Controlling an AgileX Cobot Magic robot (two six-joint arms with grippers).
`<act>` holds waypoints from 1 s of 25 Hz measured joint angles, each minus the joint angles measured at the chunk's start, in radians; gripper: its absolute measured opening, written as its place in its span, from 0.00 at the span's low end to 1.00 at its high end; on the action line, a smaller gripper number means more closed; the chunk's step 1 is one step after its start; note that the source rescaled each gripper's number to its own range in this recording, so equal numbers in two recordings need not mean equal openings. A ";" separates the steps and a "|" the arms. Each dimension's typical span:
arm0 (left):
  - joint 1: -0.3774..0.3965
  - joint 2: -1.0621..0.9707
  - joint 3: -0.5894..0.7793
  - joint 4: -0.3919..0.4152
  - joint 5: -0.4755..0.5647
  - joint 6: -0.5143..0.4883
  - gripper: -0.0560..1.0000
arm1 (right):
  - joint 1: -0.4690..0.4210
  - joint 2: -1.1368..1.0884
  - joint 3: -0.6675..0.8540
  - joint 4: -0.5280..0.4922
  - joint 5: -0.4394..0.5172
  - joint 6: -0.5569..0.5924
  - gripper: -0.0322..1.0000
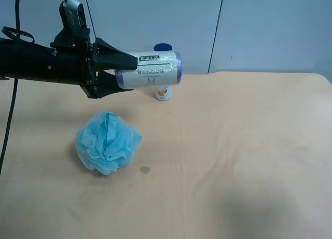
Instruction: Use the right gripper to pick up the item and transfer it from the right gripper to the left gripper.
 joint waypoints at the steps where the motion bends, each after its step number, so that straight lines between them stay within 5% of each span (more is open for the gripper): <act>1: 0.000 0.000 -0.013 0.025 0.000 0.000 0.06 | 0.000 0.000 0.000 0.000 0.000 0.000 0.86; 10: 0.000 0.000 -0.231 0.281 -0.004 -0.155 0.06 | 0.000 0.000 0.000 0.000 0.000 0.000 0.86; 18: 0.000 -0.003 -0.408 0.697 -0.158 -0.433 0.06 | 0.000 0.000 0.000 0.000 0.000 0.000 0.86; 25: 0.000 -0.003 -0.430 1.030 -0.252 -0.643 0.06 | 0.000 0.000 0.000 0.000 0.000 0.000 0.86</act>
